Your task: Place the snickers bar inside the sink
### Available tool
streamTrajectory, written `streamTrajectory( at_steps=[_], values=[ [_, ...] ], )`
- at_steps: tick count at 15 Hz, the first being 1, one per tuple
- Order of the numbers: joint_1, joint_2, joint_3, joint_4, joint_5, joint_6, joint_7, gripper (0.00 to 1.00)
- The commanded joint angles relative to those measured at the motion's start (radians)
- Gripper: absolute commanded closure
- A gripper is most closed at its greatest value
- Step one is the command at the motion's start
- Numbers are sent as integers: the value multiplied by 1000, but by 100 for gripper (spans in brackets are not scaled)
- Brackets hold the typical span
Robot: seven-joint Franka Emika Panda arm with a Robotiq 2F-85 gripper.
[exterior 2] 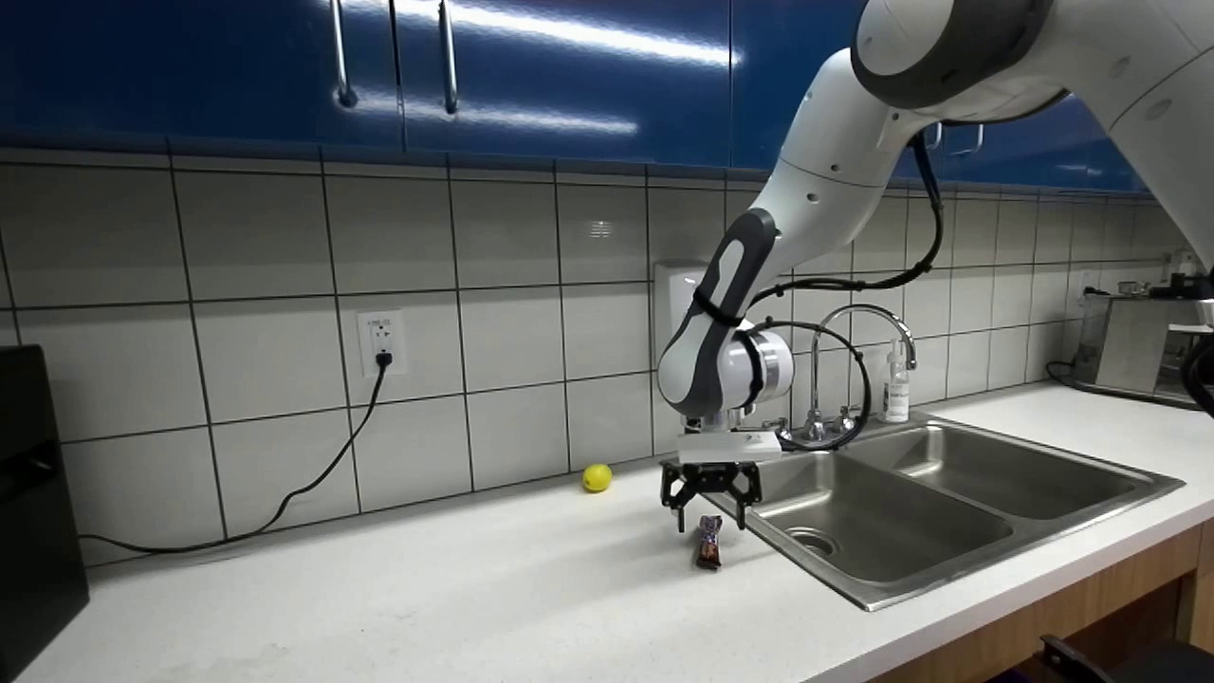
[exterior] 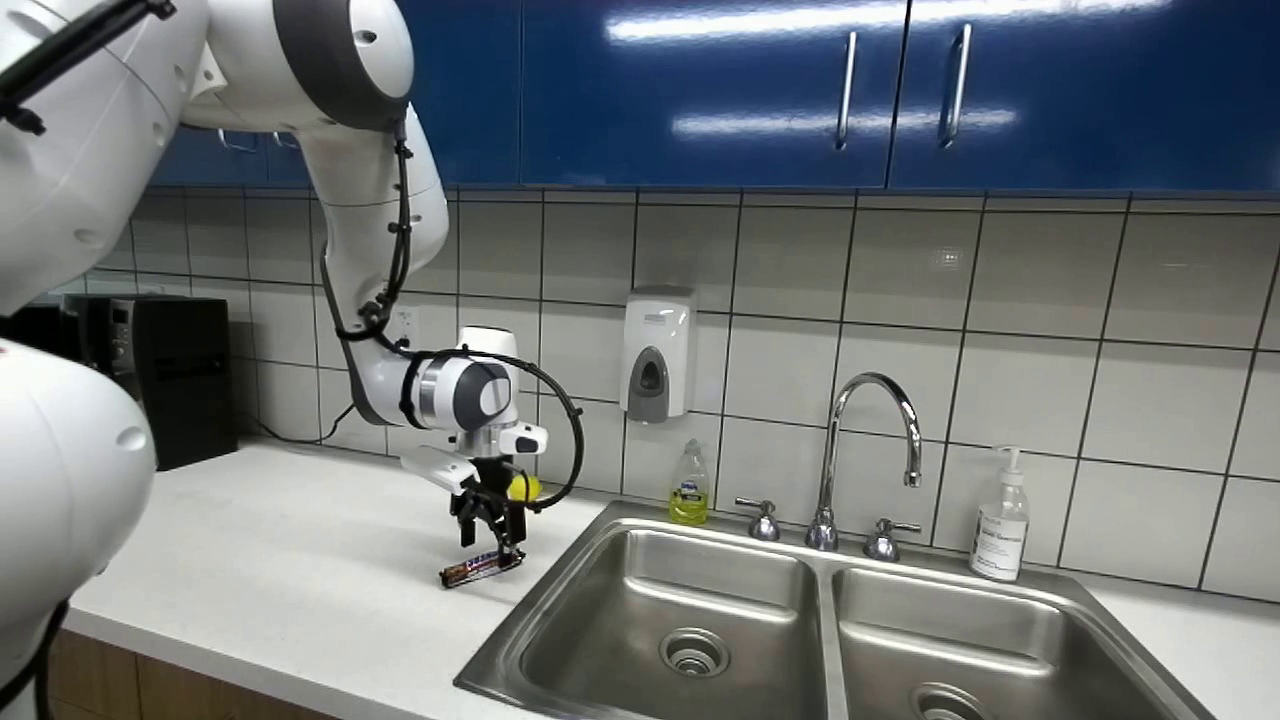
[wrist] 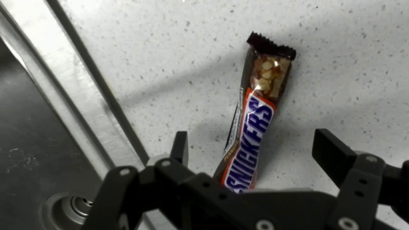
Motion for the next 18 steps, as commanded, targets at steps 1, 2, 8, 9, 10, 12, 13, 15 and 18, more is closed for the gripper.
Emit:
streamTrajectory(
  at_steps=[1,2,8,9,10,12,13,15,18],
  values=[
    [22,28,-27,41,-13,-28,56,0],
    [24,32,-29,45,-13,-31,62,0],
    [27,48,-34,59,-11,-32,68,31],
    [27,48,-34,60,-11,-33,67,38],
    [26,49,-32,62,-10,-34,65,47],
    [24,50,-31,66,-8,-37,63,63],
    [22,52,-29,67,-6,-39,61,70],
    [20,53,-28,69,-4,-42,59,85],
    [18,53,-27,71,-3,-47,57,99]
  ],
)
